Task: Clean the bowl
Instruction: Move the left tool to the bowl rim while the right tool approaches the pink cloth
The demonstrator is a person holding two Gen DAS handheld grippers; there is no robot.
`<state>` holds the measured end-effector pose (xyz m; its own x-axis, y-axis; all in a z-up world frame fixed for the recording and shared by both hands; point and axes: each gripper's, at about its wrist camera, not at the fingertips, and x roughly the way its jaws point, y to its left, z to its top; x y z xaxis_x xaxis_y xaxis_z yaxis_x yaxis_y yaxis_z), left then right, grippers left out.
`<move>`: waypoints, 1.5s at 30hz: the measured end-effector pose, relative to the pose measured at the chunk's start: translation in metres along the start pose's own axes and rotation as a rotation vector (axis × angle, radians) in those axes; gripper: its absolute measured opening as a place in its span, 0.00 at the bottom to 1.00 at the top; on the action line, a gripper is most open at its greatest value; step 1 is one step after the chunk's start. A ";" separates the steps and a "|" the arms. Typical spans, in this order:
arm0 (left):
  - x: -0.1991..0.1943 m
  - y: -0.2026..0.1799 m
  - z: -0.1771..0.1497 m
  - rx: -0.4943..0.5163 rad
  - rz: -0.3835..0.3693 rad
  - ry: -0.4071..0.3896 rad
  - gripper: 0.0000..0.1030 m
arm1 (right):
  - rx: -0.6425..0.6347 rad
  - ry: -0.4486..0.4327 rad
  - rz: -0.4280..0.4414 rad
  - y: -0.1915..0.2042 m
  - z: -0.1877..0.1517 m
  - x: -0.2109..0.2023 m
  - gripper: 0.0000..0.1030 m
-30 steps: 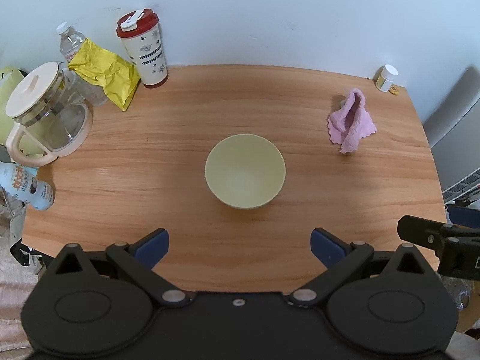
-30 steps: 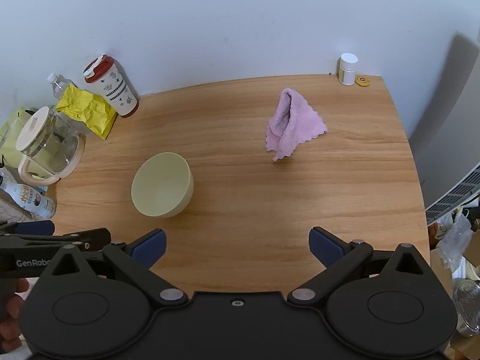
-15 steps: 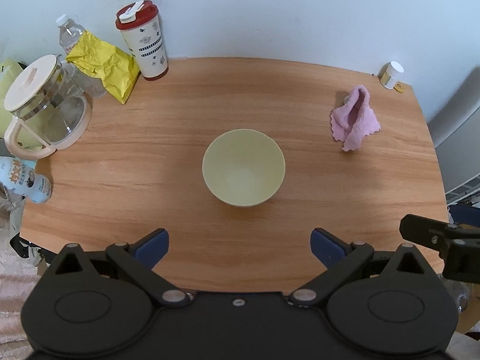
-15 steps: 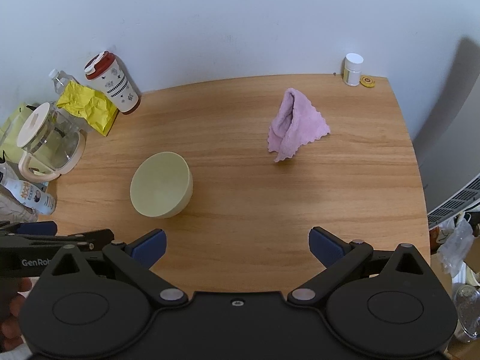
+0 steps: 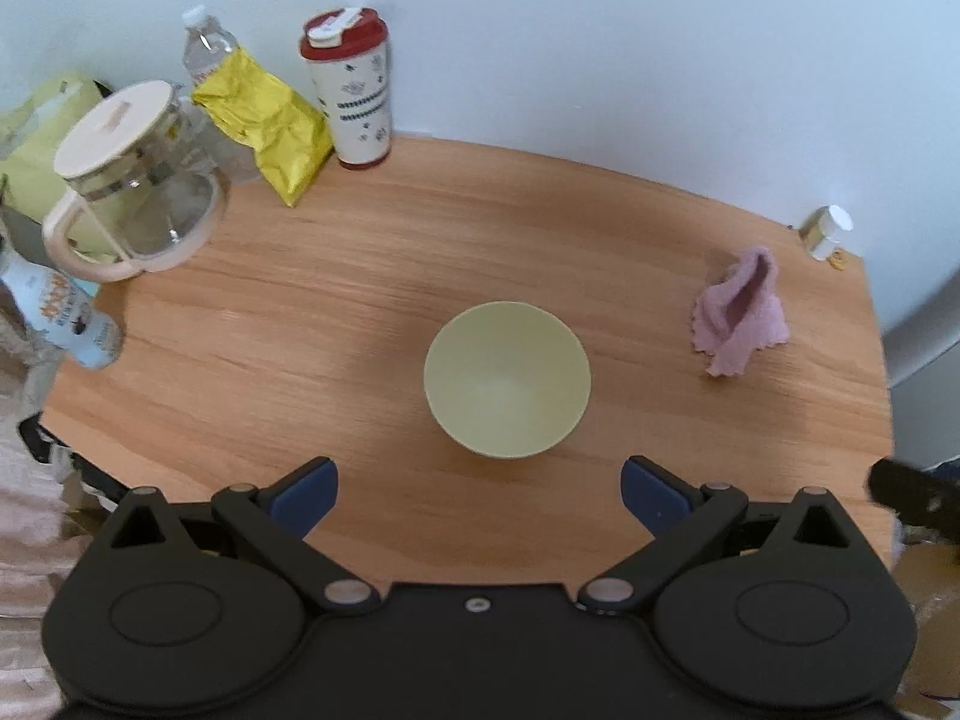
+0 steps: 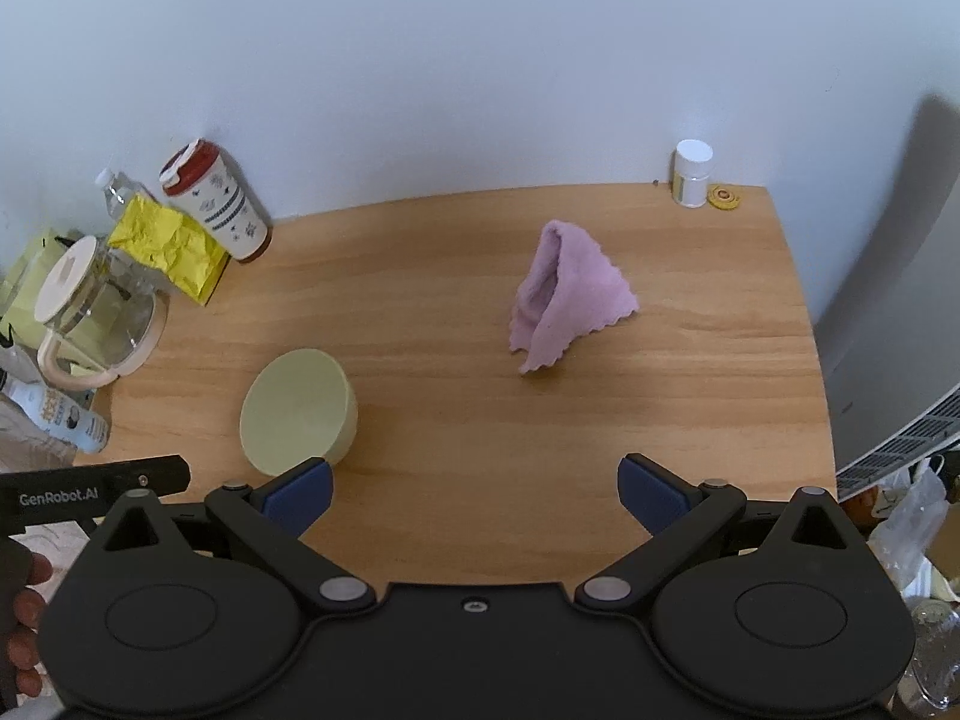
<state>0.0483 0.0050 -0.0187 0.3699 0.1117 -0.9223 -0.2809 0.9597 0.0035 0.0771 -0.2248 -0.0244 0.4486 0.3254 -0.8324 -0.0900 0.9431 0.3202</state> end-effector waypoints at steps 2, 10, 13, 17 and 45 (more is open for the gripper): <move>0.002 -0.002 -0.004 -0.014 -0.004 0.002 1.00 | -0.016 -0.017 0.022 -0.007 0.003 -0.002 1.00; 0.013 0.002 -0.006 -0.046 -0.027 0.034 1.00 | -0.082 -0.097 0.020 -0.021 0.013 0.012 1.00; 0.017 0.010 0.002 -0.052 -0.042 0.024 1.00 | -0.094 -0.140 0.040 -0.025 0.019 0.019 1.00; 0.022 0.013 0.018 0.011 0.019 -0.053 1.00 | -0.061 -0.226 0.007 -0.031 0.032 0.030 0.98; 0.134 0.042 0.034 0.082 -0.120 -0.036 1.00 | -0.058 -0.282 -0.144 -0.031 0.092 0.147 0.86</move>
<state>0.1162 0.0694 -0.1287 0.4284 0.0024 -0.9036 -0.1599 0.9844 -0.0732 0.2283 -0.2129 -0.1154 0.6884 0.1639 -0.7066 -0.0543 0.9830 0.1752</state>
